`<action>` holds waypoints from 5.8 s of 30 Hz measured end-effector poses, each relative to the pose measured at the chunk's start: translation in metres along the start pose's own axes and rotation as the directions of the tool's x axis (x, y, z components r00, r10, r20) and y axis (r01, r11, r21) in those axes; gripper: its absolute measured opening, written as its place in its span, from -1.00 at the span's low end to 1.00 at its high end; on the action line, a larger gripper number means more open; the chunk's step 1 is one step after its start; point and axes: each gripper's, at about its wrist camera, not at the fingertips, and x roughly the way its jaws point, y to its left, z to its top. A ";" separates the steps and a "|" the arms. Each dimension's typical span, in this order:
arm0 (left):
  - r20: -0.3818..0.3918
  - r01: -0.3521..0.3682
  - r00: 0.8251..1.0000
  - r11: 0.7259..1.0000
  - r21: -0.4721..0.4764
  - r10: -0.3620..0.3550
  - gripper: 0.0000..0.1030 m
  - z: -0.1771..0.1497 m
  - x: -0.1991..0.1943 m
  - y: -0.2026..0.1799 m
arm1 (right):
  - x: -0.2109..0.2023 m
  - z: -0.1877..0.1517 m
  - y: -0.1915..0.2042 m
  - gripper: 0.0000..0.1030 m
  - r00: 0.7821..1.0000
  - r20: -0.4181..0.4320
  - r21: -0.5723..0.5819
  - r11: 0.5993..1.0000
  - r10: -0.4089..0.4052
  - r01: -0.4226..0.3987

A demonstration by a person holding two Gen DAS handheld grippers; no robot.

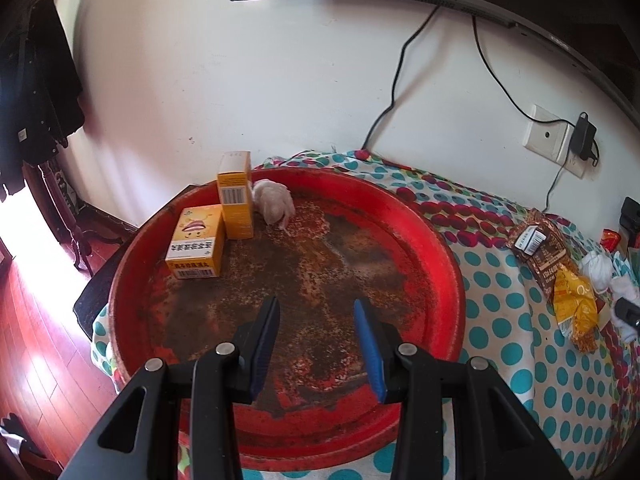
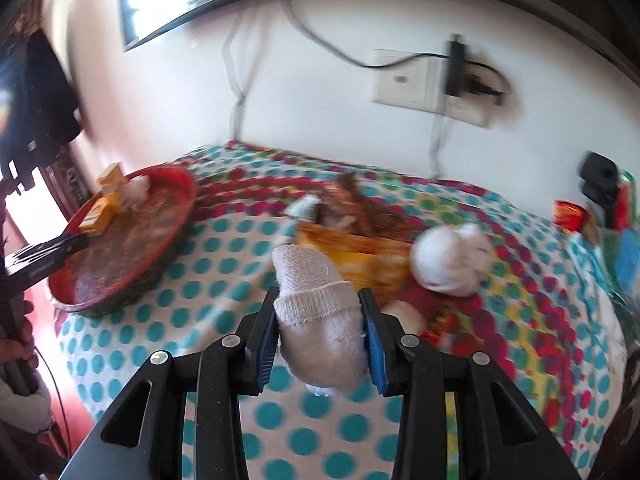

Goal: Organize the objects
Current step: 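Carry the rolled white sock to the red tray and release it with the right gripper, then move the right gripper to the red MARUBI box and grasp it, then grasp the yellow chip bag with the left gripper and lift it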

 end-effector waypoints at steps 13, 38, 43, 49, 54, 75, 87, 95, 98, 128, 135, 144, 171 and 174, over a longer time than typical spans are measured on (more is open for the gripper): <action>0.011 -0.045 0.999 0.992 -0.119 0.046 -0.23 0.007 -0.006 0.048 | 0.044 0.045 0.111 -0.30 0.990 -0.034 -0.187 0.972 0.139 -0.143; -0.005 -0.069 0.998 0.965 -0.252 0.070 -0.23 0.005 0.002 0.097 | 0.200 0.137 0.236 -0.29 0.971 -0.193 -0.292 0.936 0.142 -0.195; -0.016 -0.061 0.998 0.952 -0.299 0.060 -0.23 0.002 0.007 0.106 | 0.228 0.152 0.248 -0.29 0.964 -0.219 -0.269 0.941 0.149 -0.206; -0.029 -0.064 0.998 0.958 -0.279 0.058 -0.23 0.000 0.012 0.101 | 0.246 0.155 0.258 -0.10 0.962 -0.239 -0.277 0.941 0.129 -0.195; -0.036 -0.069 0.997 0.960 -0.271 0.061 -0.23 0.000 0.014 0.100 | 0.232 0.152 0.251 0.20 0.973 -0.210 -0.305 0.939 0.099 -0.162; 0.043 0.039 0.998 0.999 -0.008 -0.038 -0.23 0.004 -0.007 0.005 | -0.007 -0.028 -0.051 0.55 0.992 -0.050 0.000 0.993 -0.118 0.118; 0.006 0.157 0.987 0.962 0.222 -0.162 -0.23 -0.016 -0.013 -0.079 | 0.016 -0.041 -0.087 0.34 0.993 -0.109 0.215 0.974 -0.044 0.067; -0.021 0.161 0.987 0.972 0.170 -0.159 -0.23 -0.015 -0.002 -0.067 | 0.041 -0.039 -0.096 -0.28 0.996 -0.089 0.405 0.913 -0.002 0.038; -0.034 0.154 0.988 0.974 0.165 -0.151 -0.23 -0.016 0.002 -0.066 | 0.042 -0.032 -0.090 -0.28 0.996 -0.077 0.393 0.917 -0.036 0.064; -0.241 0.464 0.881 0.841 0.277 -0.407 0.20 -0.009 0.001 -0.214 | 0.015 -0.089 -0.140 -0.44 0.994 -0.081 0.195 0.976 -0.079 0.094; -0.320 0.485 0.862 0.823 0.297 -0.392 0.20 -0.009 0.024 -0.283 | 0.021 -0.086 -0.150 -0.24 0.997 -0.069 0.202 0.978 -0.041 0.055; -0.345 0.431 0.869 0.884 0.179 -0.354 0.20 -0.005 0.066 -0.296 | 0.029 -0.079 -0.145 -0.24 0.997 -0.074 0.089 0.995 -0.026 0.032; -0.225 0.415 0.905 0.868 0.273 -0.362 -0.24 -0.027 0.032 -0.282 | 0.031 -0.082 -0.144 -0.46 0.986 -0.110 0.107 0.985 -0.122 0.134; -0.213 0.405 0.910 0.873 0.272 -0.356 -0.24 -0.026 0.022 -0.273 | 0.031 -0.082 -0.143 -0.46 0.985 -0.109 0.094 0.985 -0.133 0.144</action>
